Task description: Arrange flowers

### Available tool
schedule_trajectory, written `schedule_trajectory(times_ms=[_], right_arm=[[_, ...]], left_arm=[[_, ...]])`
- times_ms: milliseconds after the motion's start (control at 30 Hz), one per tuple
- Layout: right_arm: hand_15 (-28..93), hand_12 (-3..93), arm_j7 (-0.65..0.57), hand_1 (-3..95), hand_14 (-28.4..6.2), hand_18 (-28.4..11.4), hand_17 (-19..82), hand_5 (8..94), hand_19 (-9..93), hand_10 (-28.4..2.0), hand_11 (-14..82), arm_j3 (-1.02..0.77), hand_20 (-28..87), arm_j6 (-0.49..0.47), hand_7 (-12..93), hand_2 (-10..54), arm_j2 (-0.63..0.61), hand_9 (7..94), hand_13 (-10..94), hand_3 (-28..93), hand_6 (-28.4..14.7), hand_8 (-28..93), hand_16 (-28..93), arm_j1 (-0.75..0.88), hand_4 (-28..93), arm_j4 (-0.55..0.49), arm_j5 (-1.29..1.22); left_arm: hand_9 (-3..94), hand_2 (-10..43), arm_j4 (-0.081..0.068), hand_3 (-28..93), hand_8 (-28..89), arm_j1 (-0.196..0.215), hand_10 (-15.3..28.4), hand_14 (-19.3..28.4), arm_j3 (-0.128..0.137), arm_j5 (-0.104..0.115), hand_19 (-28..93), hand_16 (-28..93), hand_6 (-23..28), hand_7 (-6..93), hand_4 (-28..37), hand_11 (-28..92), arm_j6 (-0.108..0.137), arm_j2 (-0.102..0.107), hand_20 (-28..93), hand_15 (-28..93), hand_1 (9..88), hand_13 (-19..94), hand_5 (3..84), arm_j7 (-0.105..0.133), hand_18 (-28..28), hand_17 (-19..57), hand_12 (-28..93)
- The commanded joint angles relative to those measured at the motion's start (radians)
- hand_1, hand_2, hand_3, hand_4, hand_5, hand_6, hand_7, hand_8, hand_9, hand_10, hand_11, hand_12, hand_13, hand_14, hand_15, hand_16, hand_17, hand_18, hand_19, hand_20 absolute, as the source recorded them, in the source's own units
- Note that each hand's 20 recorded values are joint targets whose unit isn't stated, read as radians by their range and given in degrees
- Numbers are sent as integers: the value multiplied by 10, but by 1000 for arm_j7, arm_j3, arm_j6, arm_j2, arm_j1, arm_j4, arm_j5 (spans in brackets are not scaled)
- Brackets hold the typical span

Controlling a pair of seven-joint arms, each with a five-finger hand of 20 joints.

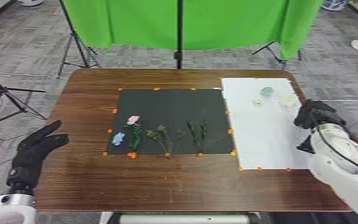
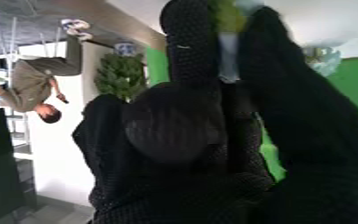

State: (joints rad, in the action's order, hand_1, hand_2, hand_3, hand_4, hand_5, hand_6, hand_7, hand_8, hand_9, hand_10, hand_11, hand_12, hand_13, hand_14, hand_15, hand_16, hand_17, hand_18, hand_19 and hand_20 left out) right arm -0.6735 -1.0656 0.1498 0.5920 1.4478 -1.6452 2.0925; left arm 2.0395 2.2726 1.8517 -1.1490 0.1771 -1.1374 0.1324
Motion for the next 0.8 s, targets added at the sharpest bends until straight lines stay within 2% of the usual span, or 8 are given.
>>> schedule_trajectory(times_ms=[33, 200, 367, 567, 800], right_arm=[[600, 419, -5, 613, -13, -157, 610, 775, 932, -81, 99, -61, 566, 100, 258, -95, -5, 915, 912, 573, -5, 108, 362, -24, -177, -69, 37], [598, 428, 6, 618, -7, -156, 615, 784, 932, -82, 103, -66, 569, 131, 262, -95, 24, 922, 918, 578, -7, 112, 364, -138, -174, -178, -39], [596, 432, 78, 617, -7, -155, 619, 785, 932, -83, 102, 71, 572, 112, 261, -95, 136, 925, 919, 581, -6, 118, 368, -313, -170, -238, -139], [593, 436, 135, 616, -5, -155, 619, 787, 932, -84, 101, 277, 574, 63, 256, -95, 333, 926, 920, 580, -9, 122, 372, -470, -167, -196, -194], [589, 439, 151, 613, -5, -155, 616, 787, 932, -86, 100, 396, 573, -13, 251, -95, 500, 924, 917, 580, -9, 126, 378, -515, -164, -120, -234]], left_arm=[[483, 77, 2, 698, -70, 26, 142, 186, 7, -5, 187, -16, 36, 113, -53, 234, -3, -10, 166, 246, 361, 391, 410, -8, 158, 64, 117], [484, 77, 4, 698, -70, 28, 142, 187, 10, -4, 188, -15, 37, 112, -53, 234, -3, -3, 167, 246, 360, 391, 410, -14, 159, 64, 117], [484, 78, 7, 698, -69, 33, 142, 187, 14, -4, 188, -15, 37, 111, -53, 234, -3, 0, 166, 246, 360, 390, 410, -16, 158, 64, 118], [483, 78, 5, 697, -69, 26, 142, 187, 6, -8, 189, -15, 37, 111, -52, 233, -13, -2, 167, 245, 359, 391, 410, -18, 159, 63, 118], [483, 77, -6, 697, -69, 7, 143, 188, -4, -10, 189, -15, 37, 111, -52, 233, -24, 2, 167, 246, 358, 390, 410, -19, 159, 63, 118]])
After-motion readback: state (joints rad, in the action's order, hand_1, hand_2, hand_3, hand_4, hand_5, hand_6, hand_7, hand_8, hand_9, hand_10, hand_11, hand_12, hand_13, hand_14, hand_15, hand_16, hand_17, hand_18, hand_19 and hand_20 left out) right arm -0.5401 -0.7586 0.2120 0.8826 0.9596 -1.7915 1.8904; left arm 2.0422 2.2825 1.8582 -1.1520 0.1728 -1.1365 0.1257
